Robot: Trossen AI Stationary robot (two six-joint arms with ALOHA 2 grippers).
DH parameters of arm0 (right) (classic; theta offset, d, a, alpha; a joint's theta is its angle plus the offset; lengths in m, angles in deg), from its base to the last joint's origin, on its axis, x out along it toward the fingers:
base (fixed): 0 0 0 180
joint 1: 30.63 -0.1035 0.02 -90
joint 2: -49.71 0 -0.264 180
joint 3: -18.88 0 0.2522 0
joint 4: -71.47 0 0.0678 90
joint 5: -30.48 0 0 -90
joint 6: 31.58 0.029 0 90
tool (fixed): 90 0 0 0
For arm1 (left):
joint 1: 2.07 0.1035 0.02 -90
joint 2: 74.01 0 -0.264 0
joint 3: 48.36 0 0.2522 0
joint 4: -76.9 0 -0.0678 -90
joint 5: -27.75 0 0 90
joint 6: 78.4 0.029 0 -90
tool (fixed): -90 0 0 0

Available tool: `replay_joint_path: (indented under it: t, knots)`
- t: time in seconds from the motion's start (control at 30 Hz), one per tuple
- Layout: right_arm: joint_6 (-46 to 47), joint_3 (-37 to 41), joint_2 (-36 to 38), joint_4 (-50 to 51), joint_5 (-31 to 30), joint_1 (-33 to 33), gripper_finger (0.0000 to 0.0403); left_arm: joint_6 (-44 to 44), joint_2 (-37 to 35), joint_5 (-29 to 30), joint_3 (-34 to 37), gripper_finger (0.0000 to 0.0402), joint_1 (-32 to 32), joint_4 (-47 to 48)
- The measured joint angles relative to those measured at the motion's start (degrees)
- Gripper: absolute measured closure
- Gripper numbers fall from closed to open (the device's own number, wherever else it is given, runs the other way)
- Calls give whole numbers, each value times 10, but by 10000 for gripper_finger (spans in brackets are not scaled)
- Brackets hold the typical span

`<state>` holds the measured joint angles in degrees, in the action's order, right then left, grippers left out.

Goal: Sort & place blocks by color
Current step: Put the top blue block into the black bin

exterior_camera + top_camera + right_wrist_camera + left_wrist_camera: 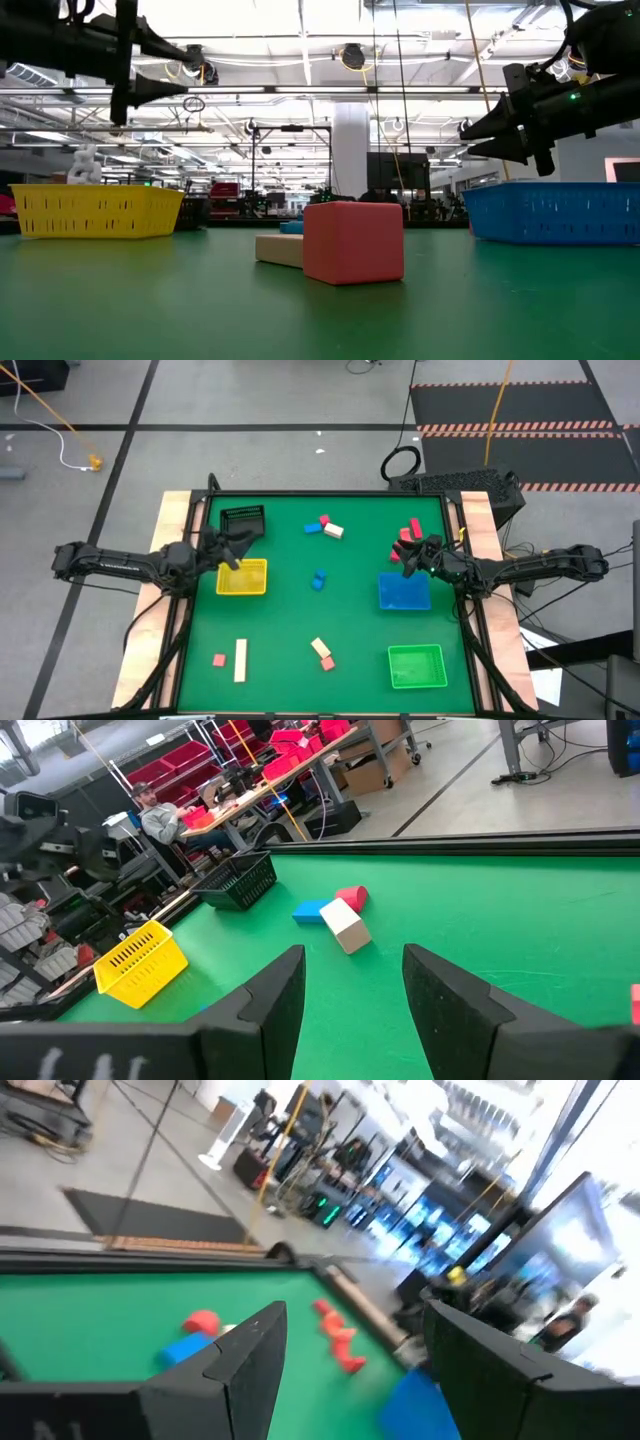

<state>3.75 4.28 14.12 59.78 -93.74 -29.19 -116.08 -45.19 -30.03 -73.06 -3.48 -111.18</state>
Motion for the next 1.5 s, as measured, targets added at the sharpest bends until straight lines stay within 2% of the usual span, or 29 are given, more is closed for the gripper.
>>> replay_joint_path:
  t: [0.17,0.37,0.5,0.63,1.0,1.3,1.5]
  knots:
    - [0,0,0,0,0,0,243,35,0,-29,0,167,0,-35]
    - [0,0,0,0,0,0,243,0,0,-37,-3,167,1,-58]
    - [0,0,0,0,0,0,243,1,5,-37,-20,167,3,-48]
    - [0,0,0,0,0,0,243,44,31,-37,-61,167,2,-44]
    - [0,0,0,0,0,0,243,197,188,-37,-243,167,3,139]
    - [0,0,0,0,0,0,243,247,325,-38,-317,167,3,178]
    - [0,0,0,0,0,0,243,294,418,-79,-369,167,12,245]
